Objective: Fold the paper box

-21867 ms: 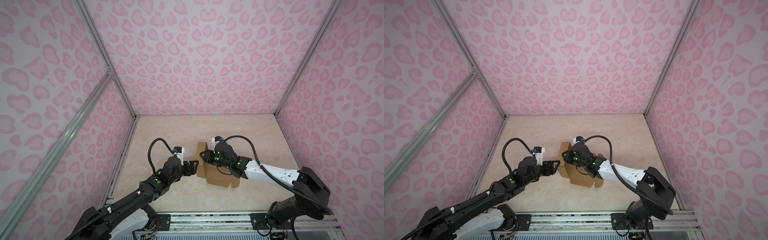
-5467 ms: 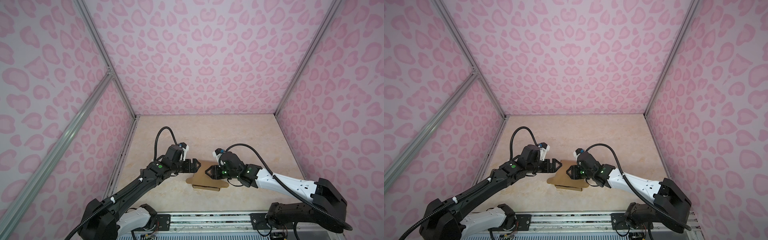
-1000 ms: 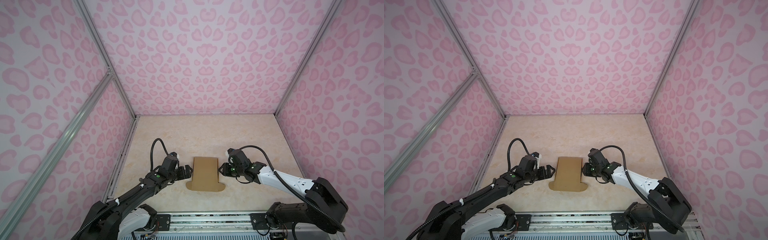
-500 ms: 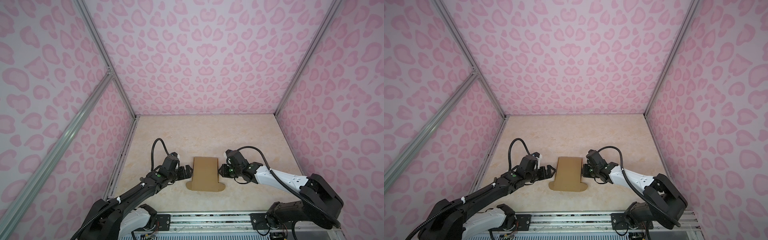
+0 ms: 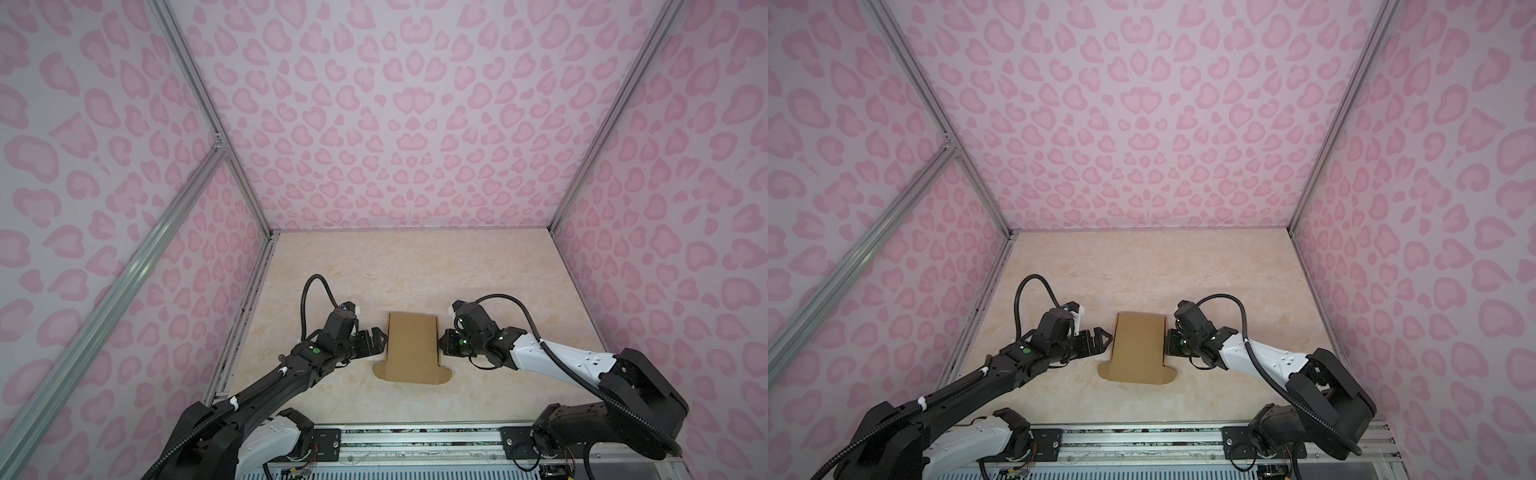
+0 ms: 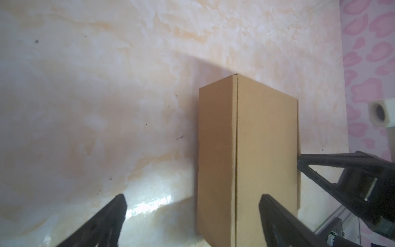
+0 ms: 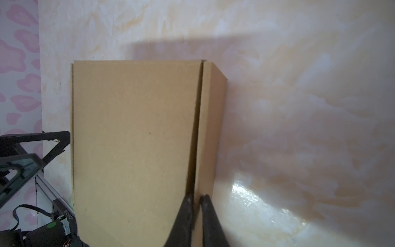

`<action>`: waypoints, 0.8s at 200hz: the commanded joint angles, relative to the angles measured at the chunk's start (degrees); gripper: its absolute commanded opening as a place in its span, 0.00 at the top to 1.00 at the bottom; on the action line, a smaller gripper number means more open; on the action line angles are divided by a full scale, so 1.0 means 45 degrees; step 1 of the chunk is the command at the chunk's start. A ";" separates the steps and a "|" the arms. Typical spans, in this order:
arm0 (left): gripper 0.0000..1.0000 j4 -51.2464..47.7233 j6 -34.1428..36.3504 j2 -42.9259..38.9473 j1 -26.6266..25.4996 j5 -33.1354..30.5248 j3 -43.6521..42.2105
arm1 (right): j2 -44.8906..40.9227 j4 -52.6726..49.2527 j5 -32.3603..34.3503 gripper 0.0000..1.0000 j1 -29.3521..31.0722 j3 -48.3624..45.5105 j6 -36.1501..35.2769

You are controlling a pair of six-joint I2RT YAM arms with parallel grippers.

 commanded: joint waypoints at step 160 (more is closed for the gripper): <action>0.03 0.5242 -0.2763 -0.0173 0.0001 0.3013 -0.1173 | -0.0091 0.0796 -0.0436 0.91 -0.0477 -0.0755 0.0240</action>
